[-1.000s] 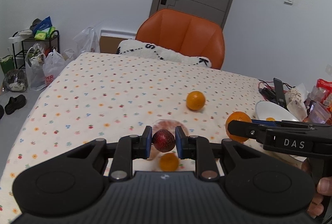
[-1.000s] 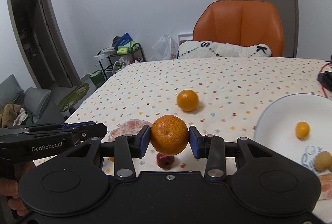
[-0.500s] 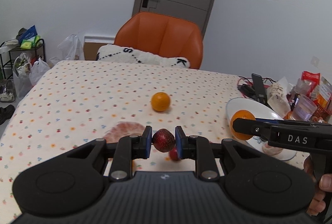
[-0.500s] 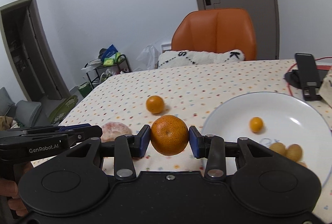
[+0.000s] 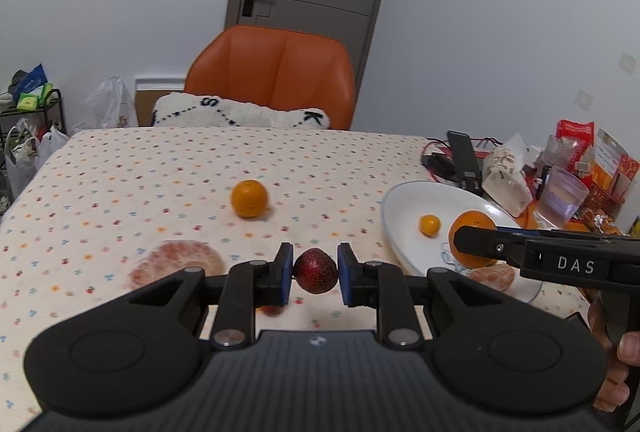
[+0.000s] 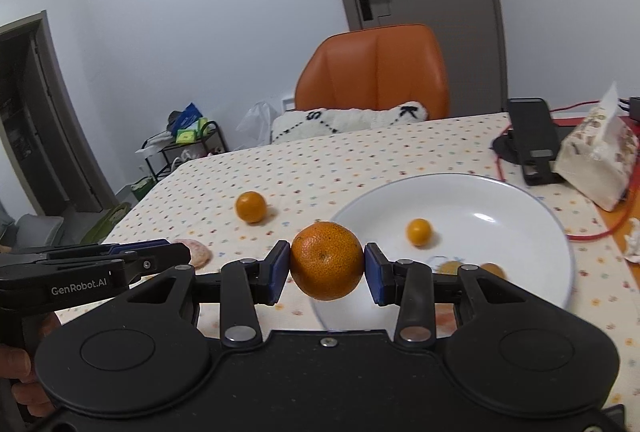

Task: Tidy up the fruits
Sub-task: 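Carry the red plum and large orange over the white plate with both tools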

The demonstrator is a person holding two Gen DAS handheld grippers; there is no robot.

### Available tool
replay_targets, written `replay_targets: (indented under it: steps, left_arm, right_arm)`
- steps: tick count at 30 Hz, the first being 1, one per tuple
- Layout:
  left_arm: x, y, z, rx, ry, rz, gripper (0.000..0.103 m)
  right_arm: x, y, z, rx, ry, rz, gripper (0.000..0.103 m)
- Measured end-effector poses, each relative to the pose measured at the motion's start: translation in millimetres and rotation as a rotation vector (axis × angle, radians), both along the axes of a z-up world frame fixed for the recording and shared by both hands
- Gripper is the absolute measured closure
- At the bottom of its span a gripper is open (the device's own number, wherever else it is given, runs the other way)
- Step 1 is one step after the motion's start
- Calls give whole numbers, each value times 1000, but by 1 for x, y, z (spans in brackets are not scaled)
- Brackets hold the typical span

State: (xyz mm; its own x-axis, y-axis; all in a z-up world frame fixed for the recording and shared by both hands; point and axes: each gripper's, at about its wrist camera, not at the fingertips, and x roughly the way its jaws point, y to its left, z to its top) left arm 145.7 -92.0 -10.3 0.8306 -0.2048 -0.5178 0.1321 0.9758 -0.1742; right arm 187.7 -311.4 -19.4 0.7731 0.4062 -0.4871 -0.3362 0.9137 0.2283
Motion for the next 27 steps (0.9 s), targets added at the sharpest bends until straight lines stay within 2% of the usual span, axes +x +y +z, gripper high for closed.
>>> replay_targets:
  steps: [10, 27]
  left_arm:
    - [8, -41, -1, 21, -3, -76, 81]
    - [30, -86, -11, 35, 16, -149, 81]
  right_arm:
    - [-4, -40, -4, 25, 1, -82, 65]
    - [1, -97, -21, 39, 26, -212, 65]
